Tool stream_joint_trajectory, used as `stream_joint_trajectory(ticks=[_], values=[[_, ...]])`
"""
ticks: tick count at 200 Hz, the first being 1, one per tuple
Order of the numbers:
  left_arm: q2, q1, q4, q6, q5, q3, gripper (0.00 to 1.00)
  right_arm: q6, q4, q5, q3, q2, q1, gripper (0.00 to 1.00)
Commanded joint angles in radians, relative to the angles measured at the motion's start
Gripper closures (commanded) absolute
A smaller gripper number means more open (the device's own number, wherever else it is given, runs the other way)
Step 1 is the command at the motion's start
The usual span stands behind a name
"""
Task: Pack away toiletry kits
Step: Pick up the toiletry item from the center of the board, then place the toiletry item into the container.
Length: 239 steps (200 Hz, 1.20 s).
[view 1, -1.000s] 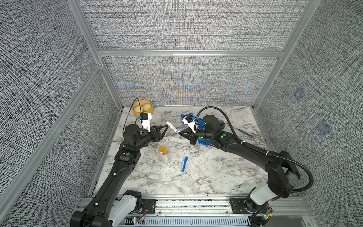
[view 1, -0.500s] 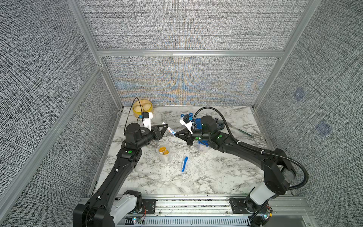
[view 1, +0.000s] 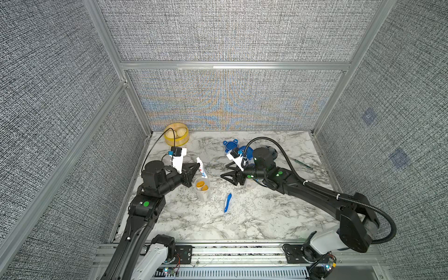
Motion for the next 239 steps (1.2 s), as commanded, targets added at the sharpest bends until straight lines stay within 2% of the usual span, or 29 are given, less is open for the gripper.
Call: stream_joint_trajectory(ticks=[1, 15, 32, 66, 96, 137, 171, 203, 239], values=[[-0.030, 0.000, -0.122, 0.152, -0.086, -0.026, 1.00, -0.061, -0.130, 0.087, -0.009, -0.025, -0.005, 0.34], [-0.035, -0.005, -0.042, 0.115, -0.084, -0.076, 1.00, -0.069, -0.151, 0.101, -0.017, -0.036, -0.007, 0.34], [-0.018, -0.016, 0.024, 0.073, -0.133, -0.108, 1.00, -0.072, -0.152, 0.106, -0.029, -0.043, -0.006, 0.34], [0.017, -0.056, 0.036, 0.070, -0.205, -0.116, 1.00, -0.077, -0.152, 0.117, -0.052, -0.052, -0.011, 0.34], [0.023, -0.086, 0.137, 0.051, -0.230, -0.163, 1.00, -0.082, -0.150, 0.112, -0.056, -0.048, -0.019, 0.34], [0.044, -0.096, 0.084, 0.113, -0.220, -0.148, 1.00, -0.083, -0.153, 0.099, -0.056, -0.046, -0.027, 0.34], [0.029, -0.099, 0.025, 0.139, -0.287, -0.144, 1.00, -0.085, -0.156, 0.094, -0.056, -0.049, -0.031, 0.34], [0.041, -0.100, 0.013, 0.144, -0.272, -0.151, 1.00, -0.089, -0.164, 0.091, -0.055, -0.054, -0.030, 0.34], [0.050, -0.103, 0.007, 0.138, -0.251, -0.151, 0.85, -0.093, -0.170, 0.087, -0.061, -0.069, -0.034, 0.34]])
